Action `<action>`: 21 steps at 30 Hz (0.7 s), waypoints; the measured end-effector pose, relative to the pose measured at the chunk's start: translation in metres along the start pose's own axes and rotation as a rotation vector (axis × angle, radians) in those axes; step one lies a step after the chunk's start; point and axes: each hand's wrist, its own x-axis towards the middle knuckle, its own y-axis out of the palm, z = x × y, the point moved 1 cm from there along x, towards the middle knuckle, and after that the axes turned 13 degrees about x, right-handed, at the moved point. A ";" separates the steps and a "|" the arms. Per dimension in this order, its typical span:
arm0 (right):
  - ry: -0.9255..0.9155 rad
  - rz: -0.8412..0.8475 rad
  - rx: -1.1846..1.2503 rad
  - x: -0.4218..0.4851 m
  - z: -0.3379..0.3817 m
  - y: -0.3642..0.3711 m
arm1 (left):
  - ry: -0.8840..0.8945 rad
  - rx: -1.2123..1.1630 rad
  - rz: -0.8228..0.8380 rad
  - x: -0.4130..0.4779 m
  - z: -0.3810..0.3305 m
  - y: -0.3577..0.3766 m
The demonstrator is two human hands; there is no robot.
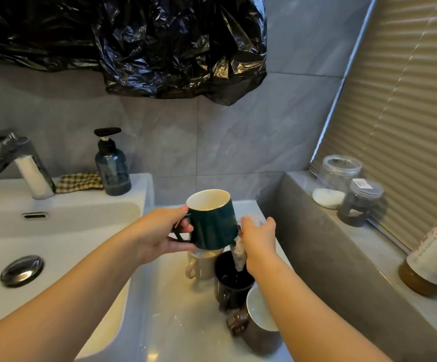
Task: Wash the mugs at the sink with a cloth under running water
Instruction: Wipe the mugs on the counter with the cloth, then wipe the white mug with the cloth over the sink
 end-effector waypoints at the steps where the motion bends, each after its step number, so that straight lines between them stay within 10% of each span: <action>1: -0.023 0.025 -0.038 0.008 0.004 0.003 | -0.023 -0.059 -0.035 0.009 0.000 -0.003; 21: -0.012 0.240 -0.305 0.118 -0.027 0.078 | -0.277 -0.181 -0.508 0.208 0.050 -0.017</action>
